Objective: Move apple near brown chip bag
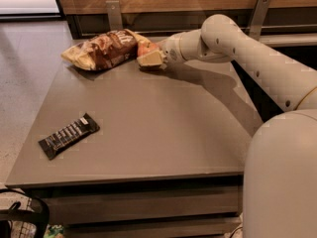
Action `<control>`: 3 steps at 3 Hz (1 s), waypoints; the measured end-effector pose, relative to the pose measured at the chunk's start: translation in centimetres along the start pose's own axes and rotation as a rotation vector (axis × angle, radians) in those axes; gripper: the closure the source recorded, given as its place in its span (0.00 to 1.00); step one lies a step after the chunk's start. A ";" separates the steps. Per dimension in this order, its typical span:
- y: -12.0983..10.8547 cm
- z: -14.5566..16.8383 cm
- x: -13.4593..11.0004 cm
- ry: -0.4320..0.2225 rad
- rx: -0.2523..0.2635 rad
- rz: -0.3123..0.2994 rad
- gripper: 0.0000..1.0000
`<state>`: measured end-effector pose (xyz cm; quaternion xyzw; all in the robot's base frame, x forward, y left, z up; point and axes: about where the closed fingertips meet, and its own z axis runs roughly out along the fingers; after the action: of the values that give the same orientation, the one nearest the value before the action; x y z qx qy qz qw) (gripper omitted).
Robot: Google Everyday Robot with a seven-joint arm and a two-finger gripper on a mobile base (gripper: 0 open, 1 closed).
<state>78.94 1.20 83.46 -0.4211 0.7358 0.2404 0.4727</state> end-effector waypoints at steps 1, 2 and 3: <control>0.0 0.0 -0.1 -0.001 0.001 0.002 0.82; 0.0 0.0 -0.1 -0.001 0.001 0.002 0.59; 0.1 0.2 0.0 0.000 -0.003 0.002 0.36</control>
Offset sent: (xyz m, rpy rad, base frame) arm 0.0005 -0.0001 0.0005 0.0013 0.0009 -0.0023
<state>78.97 1.47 83.38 -0.4209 0.7360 0.2420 0.4718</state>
